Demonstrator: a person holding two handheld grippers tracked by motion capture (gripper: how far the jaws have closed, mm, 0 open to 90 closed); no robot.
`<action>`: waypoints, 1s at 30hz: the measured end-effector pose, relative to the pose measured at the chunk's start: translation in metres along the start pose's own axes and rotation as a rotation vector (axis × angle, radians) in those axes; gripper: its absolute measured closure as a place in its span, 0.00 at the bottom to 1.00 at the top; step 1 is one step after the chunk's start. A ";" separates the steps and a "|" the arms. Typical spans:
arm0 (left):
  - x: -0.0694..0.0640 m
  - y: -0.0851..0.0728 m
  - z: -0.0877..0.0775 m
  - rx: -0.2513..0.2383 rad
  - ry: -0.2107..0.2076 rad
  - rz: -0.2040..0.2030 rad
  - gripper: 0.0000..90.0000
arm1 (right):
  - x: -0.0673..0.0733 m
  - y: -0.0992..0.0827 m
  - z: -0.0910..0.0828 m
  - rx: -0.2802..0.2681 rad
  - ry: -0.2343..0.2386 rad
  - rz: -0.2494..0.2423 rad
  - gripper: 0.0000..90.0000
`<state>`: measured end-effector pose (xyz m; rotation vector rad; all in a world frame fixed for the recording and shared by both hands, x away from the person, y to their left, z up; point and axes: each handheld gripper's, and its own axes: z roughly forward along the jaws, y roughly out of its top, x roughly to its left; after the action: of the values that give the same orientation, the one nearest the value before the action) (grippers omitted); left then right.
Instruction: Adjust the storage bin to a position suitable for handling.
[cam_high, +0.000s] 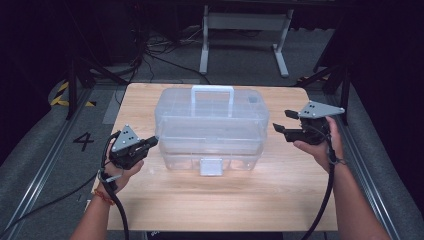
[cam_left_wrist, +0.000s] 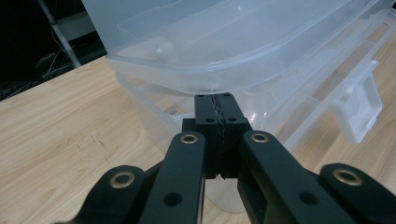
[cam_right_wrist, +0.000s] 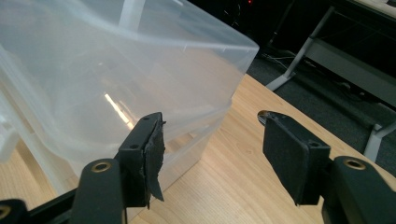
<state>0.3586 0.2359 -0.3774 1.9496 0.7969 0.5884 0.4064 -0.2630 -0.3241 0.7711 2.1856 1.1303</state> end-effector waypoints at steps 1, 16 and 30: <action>0.001 0.001 0.000 -0.002 -0.001 0.003 1.00 | 0.002 -0.003 0.002 -0.003 -0.004 -0.004 0.45; 0.006 0.016 -0.002 -0.004 0.008 0.010 0.99 | 0.017 -0.027 0.024 -0.027 -0.007 -0.009 0.46; 0.005 0.021 0.000 -0.015 0.024 0.020 0.92 | 0.023 -0.020 0.032 -0.139 -0.009 0.026 0.62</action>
<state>0.3684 0.2320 -0.3585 1.9415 0.7867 0.6287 0.4082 -0.2391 -0.3618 0.7446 2.0700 1.2744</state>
